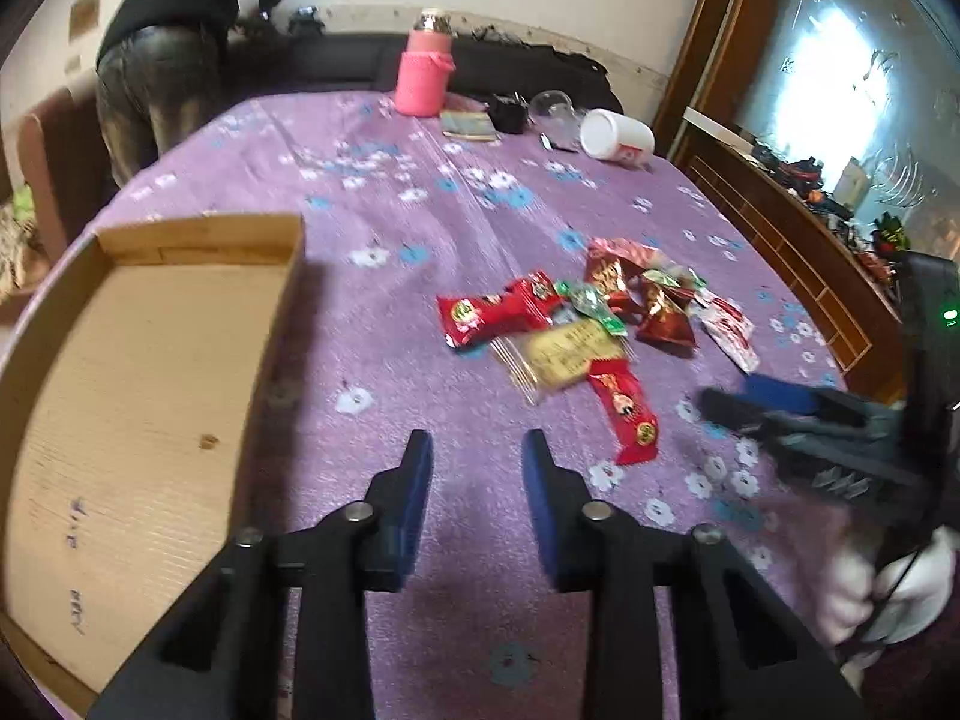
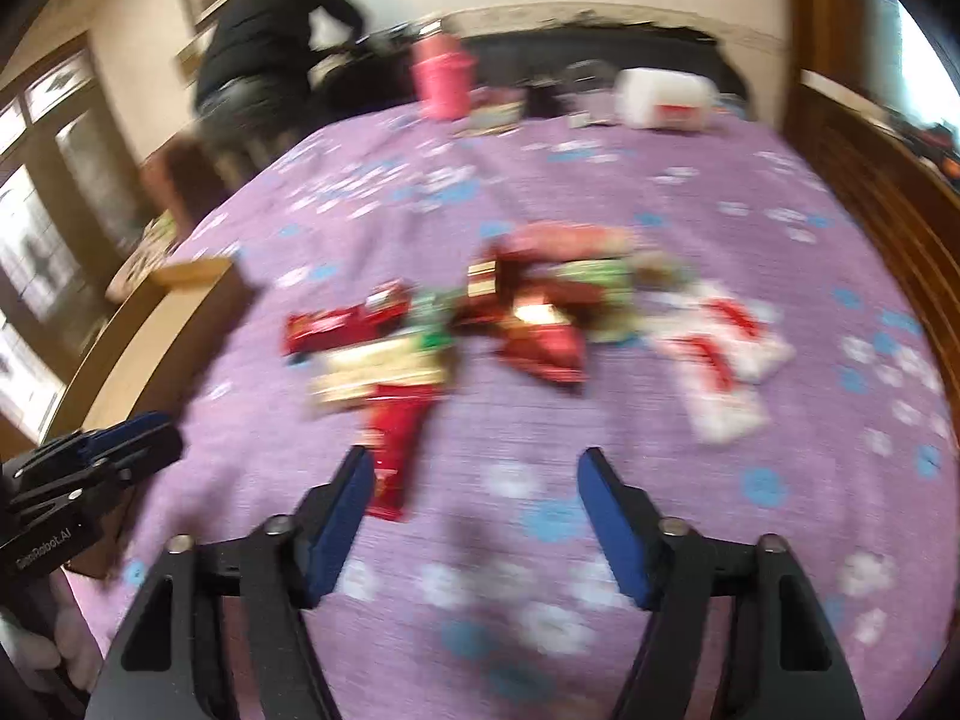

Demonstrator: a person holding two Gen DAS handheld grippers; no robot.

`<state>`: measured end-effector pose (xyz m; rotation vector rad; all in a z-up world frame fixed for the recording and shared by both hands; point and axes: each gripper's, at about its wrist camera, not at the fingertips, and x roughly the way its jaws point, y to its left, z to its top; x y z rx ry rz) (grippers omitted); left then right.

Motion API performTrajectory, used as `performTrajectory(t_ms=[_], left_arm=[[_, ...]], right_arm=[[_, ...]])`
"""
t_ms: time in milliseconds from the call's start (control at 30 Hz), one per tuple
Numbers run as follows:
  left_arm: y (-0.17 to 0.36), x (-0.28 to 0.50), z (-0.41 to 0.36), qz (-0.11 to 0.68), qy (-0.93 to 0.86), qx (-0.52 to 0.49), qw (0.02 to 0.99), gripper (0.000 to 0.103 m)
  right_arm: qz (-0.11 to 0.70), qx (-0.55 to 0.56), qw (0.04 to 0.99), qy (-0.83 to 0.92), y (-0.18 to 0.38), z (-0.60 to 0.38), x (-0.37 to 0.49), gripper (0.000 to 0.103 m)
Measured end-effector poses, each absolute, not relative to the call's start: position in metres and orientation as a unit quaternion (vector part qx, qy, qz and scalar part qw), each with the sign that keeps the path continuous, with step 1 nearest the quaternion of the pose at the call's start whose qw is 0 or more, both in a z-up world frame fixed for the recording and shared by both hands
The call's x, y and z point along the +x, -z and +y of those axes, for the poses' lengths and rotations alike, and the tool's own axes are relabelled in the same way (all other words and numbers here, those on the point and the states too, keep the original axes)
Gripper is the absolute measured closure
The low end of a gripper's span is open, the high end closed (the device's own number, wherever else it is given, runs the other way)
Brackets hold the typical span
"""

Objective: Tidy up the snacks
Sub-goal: 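Grasp the red candy bar with the right tool while the left tool grasps the cream wafer bar, then carry both snacks to the cardboard box and open both tools to drop them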

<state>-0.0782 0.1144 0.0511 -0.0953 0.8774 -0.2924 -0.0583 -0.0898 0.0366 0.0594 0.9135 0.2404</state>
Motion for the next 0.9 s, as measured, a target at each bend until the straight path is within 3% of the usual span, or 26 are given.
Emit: performTrajectory(t_ms=[67,167,200,267,633,900], left_arm=[[-0.051,-0.08,0.112,0.422,0.14,-0.039,0.895,0.074],[-0.054,-0.078,0.107,0.426,0.158,-0.028,0.891,0.07],[-0.055,-0.077,0.104,0.426,0.16,-0.022,0.89,0.069],[-0.057,-0.072,0.095,0.427,0.171,-0.009,0.888,0.063],[-0.028,-0.01,0.012,0.445,0.254,0.111,0.852,0.062],[-0.02,0.007,-0.007,0.443,0.264,0.177,0.838,0.061]], right_arm=[[0.453,0.025,0.881,-0.133,-0.025,-0.071,-0.049,0.059],[0.461,0.025,0.877,-0.136,-0.012,-0.058,-0.041,0.064],[0.452,0.02,0.881,-0.136,-0.012,-0.054,-0.04,0.077],[0.449,0.028,0.881,-0.149,-0.012,-0.053,-0.041,0.083],[0.419,0.12,0.895,-0.094,-0.013,-0.136,-0.051,0.083],[0.419,0.145,0.889,-0.112,-0.01,-0.143,-0.05,0.083]])
